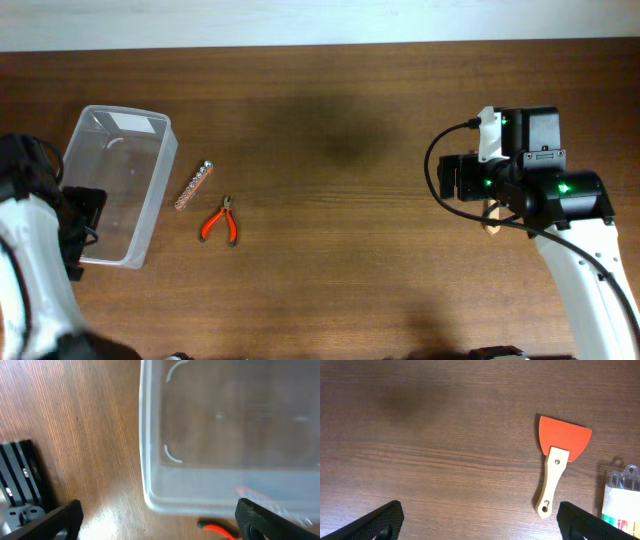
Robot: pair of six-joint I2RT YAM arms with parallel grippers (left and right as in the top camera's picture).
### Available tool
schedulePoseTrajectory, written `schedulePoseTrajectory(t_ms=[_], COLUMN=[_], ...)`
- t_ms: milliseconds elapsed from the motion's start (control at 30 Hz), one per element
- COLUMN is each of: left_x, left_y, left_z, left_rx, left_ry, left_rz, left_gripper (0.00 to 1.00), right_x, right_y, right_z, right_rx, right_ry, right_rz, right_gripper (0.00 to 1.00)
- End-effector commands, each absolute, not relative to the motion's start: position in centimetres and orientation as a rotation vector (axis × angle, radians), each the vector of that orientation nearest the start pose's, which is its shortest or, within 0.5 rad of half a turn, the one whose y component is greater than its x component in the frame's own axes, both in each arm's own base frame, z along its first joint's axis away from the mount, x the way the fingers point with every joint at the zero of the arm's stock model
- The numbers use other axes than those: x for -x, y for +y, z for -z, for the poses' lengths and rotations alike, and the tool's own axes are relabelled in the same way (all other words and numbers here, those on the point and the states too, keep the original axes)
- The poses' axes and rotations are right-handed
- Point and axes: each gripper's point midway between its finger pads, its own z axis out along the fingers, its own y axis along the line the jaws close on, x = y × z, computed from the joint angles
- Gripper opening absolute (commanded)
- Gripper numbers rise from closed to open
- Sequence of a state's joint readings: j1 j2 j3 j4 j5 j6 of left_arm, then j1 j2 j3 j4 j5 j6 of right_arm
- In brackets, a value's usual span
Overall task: Pack container
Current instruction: 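Move the left gripper to the clear container's near edge and grasp it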
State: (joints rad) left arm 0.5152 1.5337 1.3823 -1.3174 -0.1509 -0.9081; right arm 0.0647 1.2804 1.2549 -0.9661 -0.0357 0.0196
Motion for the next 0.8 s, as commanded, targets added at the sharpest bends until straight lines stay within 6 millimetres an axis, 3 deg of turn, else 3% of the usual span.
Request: schedulePoseTrajectory(t_ms=[0, 367, 633, 767], left_x=[-23.7, -24.3, -24.1, -24.3], left_y=[17.4, 18.4, 19.0, 19.1], left_z=[-12.5, -6.3, -3.3, -3.0], left_rx=[2.121, 2.220, 2.242, 2.240], left_ry=[2.285, 2.391, 2.439, 2.438], left_rz=[-0.209, -0.286, -0.370, -0.369], left_gripper=[0.99, 1.00, 0.92, 0.89], right_x=[-32.7, -32.7, -32.7, -32.7], right_y=[3.0, 3.0, 3.0, 3.0], right_z=[-22.3, -22.3, -22.3, -22.3], right_rx=[0.078, 0.078, 0.077, 0.078], right_ry=[2.543, 2.543, 2.542, 2.542], right_rz=[-0.088, -0.088, -0.089, -0.089], right_gripper=[0.99, 0.99, 0.99, 0.99])
